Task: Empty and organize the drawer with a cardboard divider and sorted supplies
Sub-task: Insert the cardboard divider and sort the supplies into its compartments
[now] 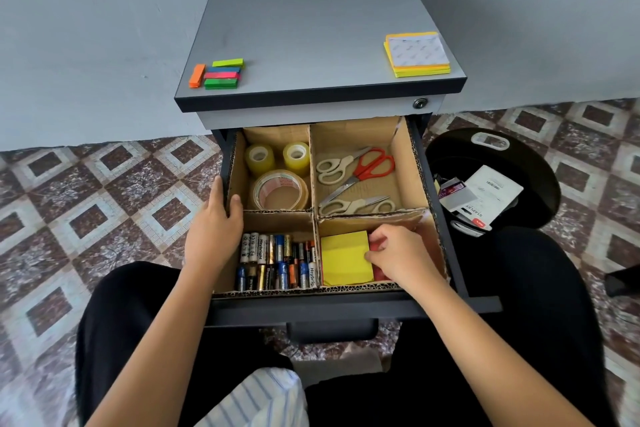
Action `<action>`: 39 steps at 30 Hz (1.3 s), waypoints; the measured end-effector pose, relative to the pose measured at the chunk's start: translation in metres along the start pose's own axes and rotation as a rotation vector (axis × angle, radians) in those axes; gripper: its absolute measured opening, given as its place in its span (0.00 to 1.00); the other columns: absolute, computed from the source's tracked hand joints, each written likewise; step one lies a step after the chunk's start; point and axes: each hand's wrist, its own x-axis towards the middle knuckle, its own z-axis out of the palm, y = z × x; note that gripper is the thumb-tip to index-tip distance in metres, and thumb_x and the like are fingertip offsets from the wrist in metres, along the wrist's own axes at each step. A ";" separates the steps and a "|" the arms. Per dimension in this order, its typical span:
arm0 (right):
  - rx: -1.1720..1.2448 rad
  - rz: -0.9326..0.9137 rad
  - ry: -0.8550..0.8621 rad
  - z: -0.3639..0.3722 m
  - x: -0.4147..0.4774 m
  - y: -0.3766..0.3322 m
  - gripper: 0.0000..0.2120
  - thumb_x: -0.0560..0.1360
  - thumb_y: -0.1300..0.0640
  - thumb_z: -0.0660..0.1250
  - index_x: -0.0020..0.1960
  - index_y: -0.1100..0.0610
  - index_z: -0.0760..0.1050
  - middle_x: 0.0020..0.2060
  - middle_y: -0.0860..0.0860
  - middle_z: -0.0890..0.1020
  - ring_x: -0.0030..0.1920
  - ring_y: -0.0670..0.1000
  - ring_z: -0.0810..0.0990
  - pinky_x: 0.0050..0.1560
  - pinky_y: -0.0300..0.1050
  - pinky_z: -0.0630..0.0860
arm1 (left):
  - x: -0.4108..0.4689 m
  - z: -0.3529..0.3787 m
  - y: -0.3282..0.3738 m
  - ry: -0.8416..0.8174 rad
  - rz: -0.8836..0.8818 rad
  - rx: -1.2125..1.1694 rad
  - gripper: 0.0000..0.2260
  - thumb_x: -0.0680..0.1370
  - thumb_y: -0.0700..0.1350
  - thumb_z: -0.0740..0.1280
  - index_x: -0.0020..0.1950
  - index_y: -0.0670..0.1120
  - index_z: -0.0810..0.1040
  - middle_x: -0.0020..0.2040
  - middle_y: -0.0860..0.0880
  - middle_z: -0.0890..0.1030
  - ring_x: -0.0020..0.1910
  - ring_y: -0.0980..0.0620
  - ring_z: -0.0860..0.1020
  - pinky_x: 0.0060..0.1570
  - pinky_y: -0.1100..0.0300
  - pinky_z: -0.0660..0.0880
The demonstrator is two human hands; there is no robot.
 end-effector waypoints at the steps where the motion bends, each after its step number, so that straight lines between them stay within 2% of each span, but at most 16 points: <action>1: -0.045 -0.014 0.023 0.001 -0.001 -0.001 0.07 0.73 0.61 0.69 0.51 0.57 0.77 0.40 0.49 0.77 0.37 0.47 0.76 0.43 0.38 0.73 | 0.000 0.000 0.000 0.004 -0.001 0.006 0.25 0.82 0.53 0.52 0.77 0.50 0.51 0.68 0.39 0.72 0.62 0.38 0.73 0.54 0.48 0.71; 3: -0.075 -0.016 0.035 0.004 0.001 0.001 0.05 0.73 0.61 0.68 0.49 0.59 0.78 0.42 0.52 0.81 0.37 0.48 0.77 0.43 0.40 0.74 | -0.001 0.001 0.000 0.010 0.004 0.008 0.24 0.82 0.53 0.52 0.77 0.50 0.51 0.67 0.39 0.72 0.62 0.38 0.73 0.52 0.49 0.71; 5: -0.028 -0.004 0.017 0.006 0.002 0.002 0.05 0.72 0.63 0.68 0.46 0.64 0.79 0.42 0.59 0.84 0.41 0.57 0.82 0.48 0.50 0.78 | 0.000 0.002 0.000 0.014 0.001 -0.003 0.24 0.82 0.52 0.52 0.77 0.50 0.52 0.67 0.40 0.73 0.61 0.38 0.74 0.48 0.52 0.69; 7: 0.010 -0.015 -0.001 0.005 0.003 0.003 0.07 0.72 0.64 0.68 0.45 0.68 0.80 0.42 0.64 0.83 0.44 0.61 0.81 0.49 0.57 0.77 | 0.000 0.003 -0.002 0.015 -0.004 -0.012 0.24 0.82 0.52 0.52 0.77 0.51 0.51 0.67 0.40 0.73 0.60 0.38 0.74 0.46 0.53 0.68; 10: -0.016 -0.033 -0.012 0.003 0.002 0.006 0.07 0.73 0.63 0.68 0.46 0.67 0.81 0.43 0.63 0.83 0.46 0.60 0.81 0.50 0.55 0.77 | 0.000 0.003 -0.002 0.013 -0.016 -0.028 0.24 0.82 0.53 0.52 0.77 0.51 0.52 0.67 0.40 0.73 0.60 0.38 0.74 0.47 0.52 0.69; 13: -0.008 -0.043 -0.027 0.004 0.002 0.008 0.08 0.74 0.62 0.67 0.47 0.67 0.80 0.44 0.63 0.83 0.44 0.60 0.82 0.50 0.55 0.78 | 0.000 0.003 -0.001 0.008 -0.024 -0.033 0.24 0.82 0.53 0.52 0.77 0.52 0.51 0.68 0.40 0.72 0.61 0.39 0.74 0.46 0.52 0.68; 16: -0.048 -0.049 -0.038 -0.001 0.000 0.006 0.11 0.75 0.58 0.67 0.54 0.63 0.80 0.50 0.57 0.83 0.49 0.54 0.82 0.53 0.44 0.76 | -0.001 0.003 -0.001 0.013 -0.023 -0.034 0.24 0.82 0.53 0.52 0.77 0.52 0.51 0.68 0.41 0.72 0.61 0.39 0.74 0.46 0.52 0.69; 19: -0.024 -0.070 -0.051 -0.017 -0.004 -0.001 0.14 0.75 0.54 0.67 0.60 0.57 0.78 0.53 0.51 0.82 0.44 0.48 0.79 0.52 0.39 0.75 | -0.001 0.002 0.000 0.010 -0.023 -0.034 0.24 0.82 0.53 0.52 0.77 0.52 0.51 0.68 0.40 0.72 0.61 0.39 0.74 0.47 0.52 0.70; 24: -0.010 -0.241 -0.121 -0.078 -0.005 -0.034 0.04 0.76 0.54 0.65 0.47 0.50 0.79 0.41 0.49 0.83 0.40 0.48 0.82 0.44 0.42 0.80 | -0.001 0.001 0.002 0.020 -0.021 -0.021 0.24 0.82 0.53 0.52 0.77 0.52 0.51 0.68 0.40 0.71 0.61 0.38 0.74 0.50 0.50 0.71; 27: -0.050 -0.320 0.003 -0.121 0.010 -0.061 0.05 0.76 0.55 0.64 0.47 0.50 0.79 0.39 0.47 0.82 0.38 0.47 0.80 0.40 0.39 0.77 | 0.001 0.003 -0.001 0.022 -0.034 -0.012 0.24 0.82 0.54 0.52 0.77 0.54 0.50 0.66 0.40 0.73 0.59 0.38 0.75 0.52 0.48 0.73; 29: -0.016 -0.356 0.168 -0.147 0.029 -0.077 0.06 0.76 0.57 0.65 0.47 0.54 0.80 0.39 0.47 0.82 0.40 0.48 0.78 0.43 0.41 0.75 | 0.002 0.004 -0.001 0.014 -0.047 -0.005 0.24 0.82 0.54 0.52 0.77 0.54 0.50 0.67 0.40 0.73 0.60 0.38 0.75 0.53 0.47 0.73; 31: -0.039 -0.357 0.359 -0.171 0.055 -0.092 0.08 0.75 0.59 0.65 0.49 0.59 0.82 0.46 0.52 0.83 0.45 0.51 0.79 0.50 0.43 0.74 | 0.000 0.001 0.005 0.029 -0.057 0.013 0.24 0.81 0.53 0.53 0.77 0.51 0.53 0.69 0.40 0.69 0.64 0.39 0.71 0.58 0.45 0.71; 33: -0.102 -0.319 0.466 -0.188 0.083 -0.101 0.10 0.75 0.58 0.66 0.52 0.60 0.81 0.53 0.56 0.82 0.54 0.55 0.79 0.51 0.41 0.71 | -0.001 -0.002 0.014 0.122 -0.023 0.086 0.23 0.81 0.50 0.56 0.75 0.49 0.59 0.70 0.41 0.66 0.68 0.40 0.65 0.62 0.44 0.66; 36: -0.151 -0.228 0.484 -0.205 0.115 -0.106 0.13 0.74 0.59 0.65 0.54 0.67 0.79 0.54 0.61 0.81 0.54 0.60 0.79 0.51 0.44 0.74 | 0.008 -0.009 0.047 0.261 0.122 0.075 0.19 0.79 0.47 0.61 0.70 0.47 0.67 0.67 0.41 0.68 0.65 0.40 0.66 0.62 0.45 0.64; 39: -0.194 -0.144 0.440 -0.209 0.131 -0.108 0.11 0.75 0.58 0.65 0.49 0.66 0.78 0.47 0.59 0.81 0.50 0.59 0.79 0.42 0.42 0.72 | 0.022 -0.016 0.106 0.308 0.388 -0.053 0.17 0.78 0.44 0.63 0.67 0.46 0.71 0.63 0.43 0.71 0.61 0.43 0.69 0.58 0.50 0.66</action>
